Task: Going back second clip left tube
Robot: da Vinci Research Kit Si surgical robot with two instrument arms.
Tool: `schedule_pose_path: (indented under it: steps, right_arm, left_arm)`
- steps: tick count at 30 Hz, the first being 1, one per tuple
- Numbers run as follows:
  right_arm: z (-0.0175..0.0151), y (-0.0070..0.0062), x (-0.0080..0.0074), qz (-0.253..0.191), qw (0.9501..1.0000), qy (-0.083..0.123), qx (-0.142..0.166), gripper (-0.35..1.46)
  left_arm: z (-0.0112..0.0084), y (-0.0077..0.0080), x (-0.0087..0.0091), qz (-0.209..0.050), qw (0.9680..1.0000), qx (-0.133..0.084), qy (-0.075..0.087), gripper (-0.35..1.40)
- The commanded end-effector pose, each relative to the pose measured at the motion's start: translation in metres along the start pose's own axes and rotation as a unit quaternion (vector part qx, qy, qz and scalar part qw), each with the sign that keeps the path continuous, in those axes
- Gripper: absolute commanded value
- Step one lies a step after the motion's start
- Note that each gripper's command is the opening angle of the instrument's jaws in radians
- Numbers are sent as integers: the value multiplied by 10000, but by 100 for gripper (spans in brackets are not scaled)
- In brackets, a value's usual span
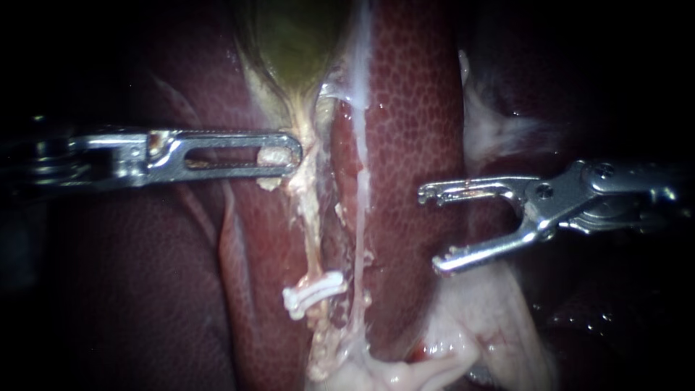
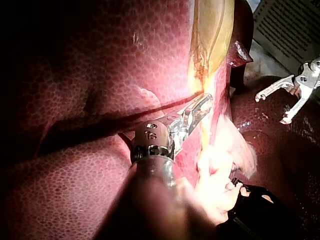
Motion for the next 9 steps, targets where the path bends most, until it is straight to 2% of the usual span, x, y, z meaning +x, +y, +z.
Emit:
schedule_pose_path:
  steps: [1,9]
  right_arm:
    - [0,0,0,0,10000,1,-1,60]
    - [0,0,0,0,10000,1,0,60]
  left_arm:
    - [0,0,0,0,10000,5,0,-35]
    - [-1,0,-1,-2,10000,8,4,-35]
